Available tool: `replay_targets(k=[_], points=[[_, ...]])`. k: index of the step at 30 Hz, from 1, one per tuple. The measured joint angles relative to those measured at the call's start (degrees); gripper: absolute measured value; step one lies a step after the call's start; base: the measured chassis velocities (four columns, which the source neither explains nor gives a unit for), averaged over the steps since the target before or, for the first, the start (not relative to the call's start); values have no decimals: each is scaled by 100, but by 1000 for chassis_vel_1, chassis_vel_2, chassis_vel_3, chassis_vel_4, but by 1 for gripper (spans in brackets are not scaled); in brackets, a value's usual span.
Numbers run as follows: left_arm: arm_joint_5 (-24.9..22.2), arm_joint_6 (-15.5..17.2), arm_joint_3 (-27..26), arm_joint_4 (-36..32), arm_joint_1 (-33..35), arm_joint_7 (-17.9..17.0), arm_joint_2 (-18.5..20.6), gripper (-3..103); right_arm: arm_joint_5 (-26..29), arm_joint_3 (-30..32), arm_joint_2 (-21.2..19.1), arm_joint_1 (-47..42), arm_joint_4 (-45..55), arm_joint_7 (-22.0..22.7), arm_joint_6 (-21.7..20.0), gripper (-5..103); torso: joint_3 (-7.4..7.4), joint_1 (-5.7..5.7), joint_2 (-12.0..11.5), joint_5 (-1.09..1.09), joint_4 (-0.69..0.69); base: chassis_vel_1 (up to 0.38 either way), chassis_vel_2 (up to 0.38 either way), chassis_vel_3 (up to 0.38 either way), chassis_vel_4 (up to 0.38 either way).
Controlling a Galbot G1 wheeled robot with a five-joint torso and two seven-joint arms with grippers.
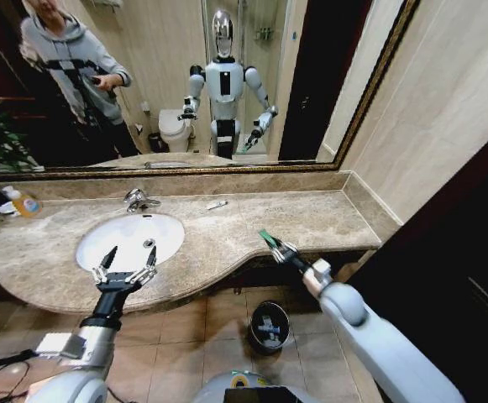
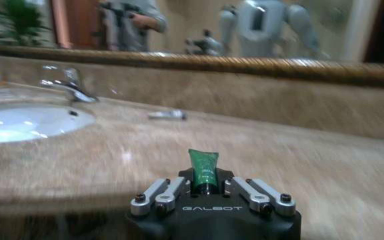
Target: Pick up the trash from the sink and place it in the trash bin.
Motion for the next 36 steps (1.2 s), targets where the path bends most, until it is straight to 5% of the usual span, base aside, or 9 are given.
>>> replay_targets(k=[7, 12, 20, 28, 36], points=[[0, 0, 0, 0, 0, 0, 0, 100, -500, 329, 639, -1344, -80, 169, 520, 21, 0, 0, 0, -2, 1, 0, 0, 0, 0], [0, 0, 0, 0, 0, 0, 0, 100, -774, -7, 842, -1413, -923, 254, 710, 21, 0, 0, 0, -2, 2, 0, 0, 0, 0], [0, 0, 0, 0, 0, 0, 0, 100, -1183, -930, 1430, -191, -3769, 230, 720, 21, 1, 2, -1, 0, 2, 0, 0, 0, 0], [0, 0, 0, 0, 0, 0, 0, 100, -1404, -1217, 1932, 1002, -5867, 161, 836, 21, 2, 2, -1, -1, 2, 0, 0, 0, 0], [0, 0, 0, 0, 0, 0, 0, 100, -1521, -1387, 2155, 1789, -6876, 80, 982, 21, 2, 2, -1, -2, 3, 0, 0, 0, 0]])
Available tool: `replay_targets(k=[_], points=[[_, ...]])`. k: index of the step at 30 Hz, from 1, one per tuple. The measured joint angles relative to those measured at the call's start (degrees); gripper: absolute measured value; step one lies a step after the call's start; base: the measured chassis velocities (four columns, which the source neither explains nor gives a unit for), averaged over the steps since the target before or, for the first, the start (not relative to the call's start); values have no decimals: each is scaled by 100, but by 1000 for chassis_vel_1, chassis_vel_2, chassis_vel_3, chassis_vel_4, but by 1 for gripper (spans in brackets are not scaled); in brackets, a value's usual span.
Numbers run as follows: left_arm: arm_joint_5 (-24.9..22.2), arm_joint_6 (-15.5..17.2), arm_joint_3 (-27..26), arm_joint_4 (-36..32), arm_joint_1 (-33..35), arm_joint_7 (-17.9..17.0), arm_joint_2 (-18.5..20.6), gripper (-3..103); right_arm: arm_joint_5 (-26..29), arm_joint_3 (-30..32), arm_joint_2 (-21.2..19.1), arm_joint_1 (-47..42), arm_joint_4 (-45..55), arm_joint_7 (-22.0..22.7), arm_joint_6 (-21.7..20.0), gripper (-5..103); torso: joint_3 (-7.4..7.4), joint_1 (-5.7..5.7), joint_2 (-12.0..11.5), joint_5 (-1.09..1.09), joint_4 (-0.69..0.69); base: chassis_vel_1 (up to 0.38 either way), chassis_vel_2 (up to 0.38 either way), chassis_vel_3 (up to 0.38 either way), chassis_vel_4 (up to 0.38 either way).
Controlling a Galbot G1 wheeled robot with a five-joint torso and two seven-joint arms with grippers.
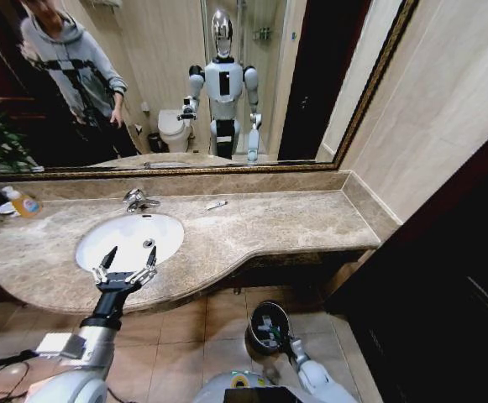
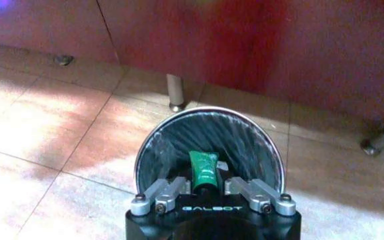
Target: Pick up the trash from the sink and place it in the trash bin.
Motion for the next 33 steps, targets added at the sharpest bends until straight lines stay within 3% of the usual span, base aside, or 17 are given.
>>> replay_targets(k=[7, 15, 17, 20, 25, 28, 33], points=[[0, 0, 0, 0, 0, 0, 0, 100, -169, -47, 79, 214, -206, -29, 62, 18, 0, 0, 0, 1, -1, 0, 0, 0, 0], [0, 0, 0, 0, 0, 0, 0, 100, -178, -40, -1, 197, -172, -31, 67, 53, 0, 0, 0, 0, -1, 0, 0, 0, 0], [0, 0, 0, 0, 0, 0, 0, 100, -177, -32, -8, 181, -156, -31, 67, 53, 0, 0, 0, 0, -1, 0, 0, 0, 0], [0, 0, 0, 0, 0, 0, 0, 100, -172, 3, -15, 107, -87, -29, 68, 70, 0, -1, 0, 1, -1, 0, 0, 0, 0], [0, 0, 0, 0, 0, 0, 0, 100, -168, 20, -19, 54, -38, -23, 66, 80, 0, -1, 0, 1, -1, 0, 0, 0, 0], [0, 0, 0, 0, 0, 0, 0, 100, -167, 34, -5, 18, -9, -13, 65, 96, 0, -1, 0, 1, -1, 0, 0, 0, 0], [0, 0, 0, 0, 0, 0, 0, 100, -164, 46, -1, -32, 61, -4, 57, 100, 0, -1, 0, 1, -1, 0, 0, 0, 0]])
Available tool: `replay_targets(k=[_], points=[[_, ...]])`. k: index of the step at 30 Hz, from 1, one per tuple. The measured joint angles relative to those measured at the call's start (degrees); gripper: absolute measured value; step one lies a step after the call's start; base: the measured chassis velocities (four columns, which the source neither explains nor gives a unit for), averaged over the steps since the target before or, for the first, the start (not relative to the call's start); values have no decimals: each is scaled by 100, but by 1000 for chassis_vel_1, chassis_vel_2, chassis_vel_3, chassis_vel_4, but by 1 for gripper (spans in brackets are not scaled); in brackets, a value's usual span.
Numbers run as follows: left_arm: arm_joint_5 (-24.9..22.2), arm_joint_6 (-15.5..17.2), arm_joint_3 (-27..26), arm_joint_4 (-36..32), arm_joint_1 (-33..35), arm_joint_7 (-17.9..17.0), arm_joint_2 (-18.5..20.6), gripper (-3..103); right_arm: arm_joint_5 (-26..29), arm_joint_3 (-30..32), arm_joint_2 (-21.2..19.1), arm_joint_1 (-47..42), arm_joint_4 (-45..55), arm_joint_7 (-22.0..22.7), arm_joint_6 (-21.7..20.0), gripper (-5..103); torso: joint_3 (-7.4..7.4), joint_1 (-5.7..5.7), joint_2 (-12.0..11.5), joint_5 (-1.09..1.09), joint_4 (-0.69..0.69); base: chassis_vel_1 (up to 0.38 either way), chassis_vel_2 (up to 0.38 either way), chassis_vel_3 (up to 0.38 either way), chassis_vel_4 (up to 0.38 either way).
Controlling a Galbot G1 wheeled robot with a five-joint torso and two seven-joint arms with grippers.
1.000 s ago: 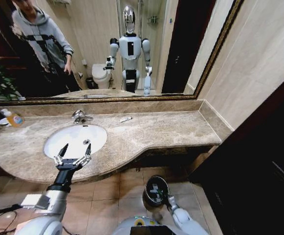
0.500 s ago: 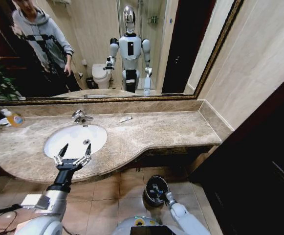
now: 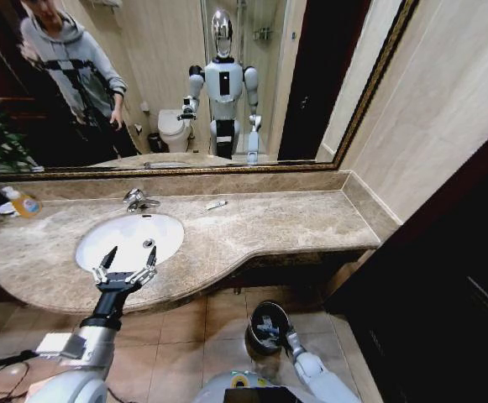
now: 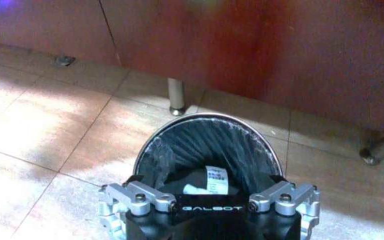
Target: Pick up the trash from the sink and place it in the trash bin.
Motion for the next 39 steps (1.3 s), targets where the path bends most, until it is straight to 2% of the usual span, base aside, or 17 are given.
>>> replay_targets(k=[7, 11, 15, 16, 19, 20, 23, 24, 28, 32, 39], points=[[0, 0, 0, 0, 0, 0, 0, 100, 26, 19, -59, -80, 140, 7, -30, 100, 0, 0, 0, 0, 0, 0, 0, 0, 0], [0, 0, 0, 0, 0, 0, 0, 100, 151, 55, -236, -386, 771, 86, -199, 100, 0, 0, 0, 2, 1, 0, 0, 0, 0], [0, 0, 0, 0, 0, 0, 0, 100, -115, 247, -726, -1375, 2444, 337, -155, 100, 0, 0, 0, 1, -1, 0, 0, 0, 0], [0, 0, 0, 0, 0, 0, 0, 100, -115, 247, -726, -1375, 2444, 337, -155, 100, 0, 0, 0, 1, -1, 0, 0, 0, 0], [0, 0, 1, 0, 0, 0, 0, 100, -122, 445, -990, -2064, 3668, 647, -135, 100, -1, 0, 0, 1, -1, 0, 0, 0, 0], [0, 0, 1, 0, 0, 0, 0, 100, -122, 445, -990, -2064, 3668, 647, -135, 100, -1, 0, 0, 1, -1, 0, 0, 0, 0], [0, 0, 0, 0, 0, 0, 0, 100, -94, 687, -1089, -2693, 4829, 895, -177, 100, 0, 0, 0, -1, 0, 0, 0, 0, 0], [0, 0, 0, 0, 0, 0, 0, 100, -94, 687, -1089, -2693, 4829, 895, -177, 100, 0, 0, 0, -1, 0, 0, 0, 0, 0], [0, 0, 0, 0, 0, 0, 0, 100, -90, 991, -1134, -3375, 6000, 1045, -261, 100, -1, -1, 0, 0, 0, 0, 0, 0, 0], [0, 0, 0, 0, 0, 0, 0, 100, -110, 1204, -1156, -3763, 6699, 1106, -281, 100, 0, 0, 1, 0, 0, 0, 0, 0, 0], [0, 0, 0, 0, 0, 0, 0, 100, -111, 1193, -1314, -3872, 7702, 1111, -291, 100, 0, -1, 1, -1, -2, 0, 0, 0, 0]])
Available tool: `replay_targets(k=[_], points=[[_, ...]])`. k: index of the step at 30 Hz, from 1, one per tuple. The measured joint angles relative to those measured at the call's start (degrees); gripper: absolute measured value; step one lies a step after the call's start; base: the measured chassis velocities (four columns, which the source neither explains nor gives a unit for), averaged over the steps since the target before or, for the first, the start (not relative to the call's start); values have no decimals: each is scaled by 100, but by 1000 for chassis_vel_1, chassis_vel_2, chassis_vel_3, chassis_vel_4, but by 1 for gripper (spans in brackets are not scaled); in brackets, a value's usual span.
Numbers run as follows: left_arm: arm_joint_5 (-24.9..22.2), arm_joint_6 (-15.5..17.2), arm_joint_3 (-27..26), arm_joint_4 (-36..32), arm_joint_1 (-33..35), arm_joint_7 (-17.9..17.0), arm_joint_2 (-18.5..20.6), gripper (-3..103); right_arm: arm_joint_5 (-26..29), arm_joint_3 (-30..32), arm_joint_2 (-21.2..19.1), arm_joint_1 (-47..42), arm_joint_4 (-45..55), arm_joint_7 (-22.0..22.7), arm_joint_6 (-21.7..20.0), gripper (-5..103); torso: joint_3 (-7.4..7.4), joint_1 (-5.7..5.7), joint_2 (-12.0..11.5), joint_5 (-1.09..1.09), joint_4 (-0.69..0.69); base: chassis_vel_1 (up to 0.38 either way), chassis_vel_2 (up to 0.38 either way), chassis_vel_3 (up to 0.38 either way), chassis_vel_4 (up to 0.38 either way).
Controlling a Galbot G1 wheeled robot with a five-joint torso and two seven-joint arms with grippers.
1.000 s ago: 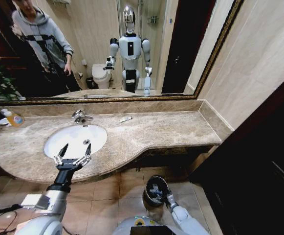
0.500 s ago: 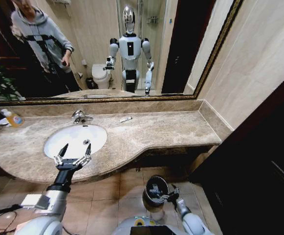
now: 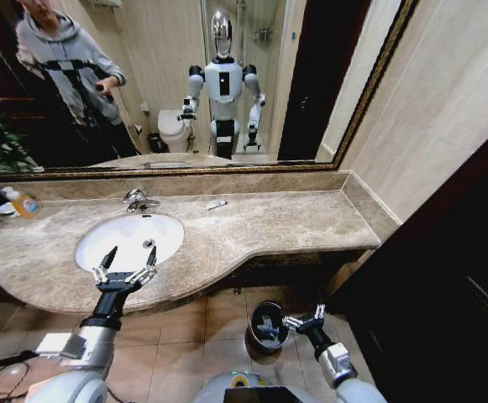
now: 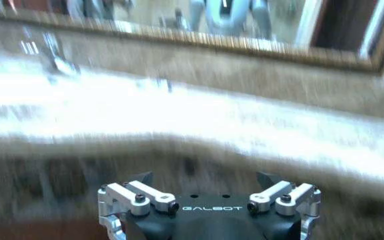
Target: Pick up the trash from the sink and place it in the trash bin.
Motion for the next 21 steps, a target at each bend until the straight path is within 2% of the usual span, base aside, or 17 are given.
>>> replay_targets(k=[3, 4, 6, 7, 12, 13, 15, 16, 19, 21], points=[[0, 0, 0, 0, 0, 0, 0, 100, 291, -149, -228, 804, 382, -113, -499, 100, 0, 0, 0, 1, 0, 0, 0, 0, 0], [0, 0, 0, 0, 0, 0, 0, 100, 291, -149, -228, 804, 382, -113, -499, 100, 0, 0, 0, 1, 0, 0, 0, 0, 0], [0, 0, 0, 0, 0, 0, 0, 100, 692, -284, -562, 1764, 265, -214, -865, 100, 0, 1, 0, 2, 3, 0, 0, 0, 0], [0, 0, 0, 0, 0, 0, 0, 100, 692, -284, -562, 1764, 265, -214, -865, 100, 0, 1, 0, 2, 3, 0, 0, 0, 0], [0, 0, 0, 0, 0, 1, -1, 100, 1175, -720, -1260, 3776, -741, -684, -977, 100, 2, 2, -1, 0, 2, 0, 0, 0, 0], [0, 0, 0, 0, 0, 1, -1, 100, 1175, -720, -1260, 3776, -741, -684, -977, 100, 2, 2, -1, 0, 2, 0, 0, 0, 0], [0, 0, 1, 0, 0, 4, 0, 100, 1275, -1152, -1314, 4666, -1230, -870, -983, 100, 2, 2, -1, 0, 2, 0, 0, 0, 0], [0, 0, 1, 0, 0, 4, 0, 100, 1275, -1152, -1314, 4666, -1230, -870, -983, 100, 2, 2, -1, 0, 2, 0, 0, 0, 0], [0, 0, 0, 0, 0, 0, 0, 100, 1293, -1907, -1270, 5815, -1843, -1203, -1069, 100, 2, 2, -1, 0, 2, 0, 0, 0, 0], [0, 0, 0, 0, 0, 0, -1, 100, 1293, -2090, -1235, 6074, -1948, -1258, -1112, 100, 2, 2, -1, 0, 2, 0, 0, 0, 0]])
